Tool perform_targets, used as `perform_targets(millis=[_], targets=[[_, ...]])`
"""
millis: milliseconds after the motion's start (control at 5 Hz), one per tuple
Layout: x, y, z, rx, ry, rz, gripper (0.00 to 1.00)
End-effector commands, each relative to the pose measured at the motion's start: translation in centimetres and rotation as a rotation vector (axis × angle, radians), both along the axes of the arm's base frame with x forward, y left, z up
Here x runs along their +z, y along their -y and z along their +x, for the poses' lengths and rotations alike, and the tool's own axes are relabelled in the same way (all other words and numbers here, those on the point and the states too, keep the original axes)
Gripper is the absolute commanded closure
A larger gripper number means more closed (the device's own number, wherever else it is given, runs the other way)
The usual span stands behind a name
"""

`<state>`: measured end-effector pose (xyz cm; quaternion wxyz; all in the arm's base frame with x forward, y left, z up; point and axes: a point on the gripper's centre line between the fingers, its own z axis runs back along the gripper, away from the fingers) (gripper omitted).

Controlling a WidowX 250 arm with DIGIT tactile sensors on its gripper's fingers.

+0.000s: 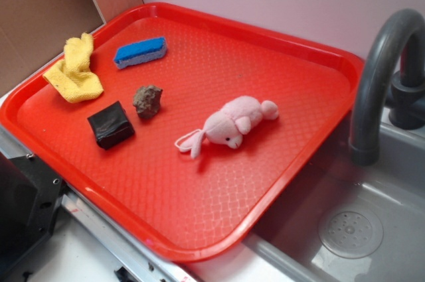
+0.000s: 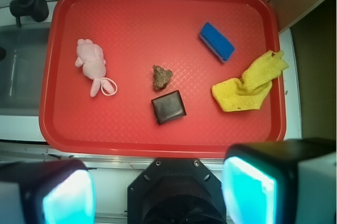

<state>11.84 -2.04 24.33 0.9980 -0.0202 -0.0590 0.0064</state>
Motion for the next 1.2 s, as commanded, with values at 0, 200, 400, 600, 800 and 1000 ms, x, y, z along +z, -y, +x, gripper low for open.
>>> perform_targets(millis=[0, 200, 400, 600, 800, 1000], targets=[[0.0, 0.0, 0.0, 0.000, 0.000, 0.000, 0.00], [-0.2, 2.1, 2.0, 0.096, 0.042, -0.047, 0.00], [-0.6, 4.7, 4.4, 0.141, 0.072, -0.085, 0.00], [-2.4, 7.5, 7.0, 0.121, 0.069, -0.110, 0.00], [-4.1, 9.2, 8.5, 0.094, 0.074, -0.090, 0.00], [-7.4, 10.7, 10.3, 0.055, 0.093, -0.033, 0.00]])
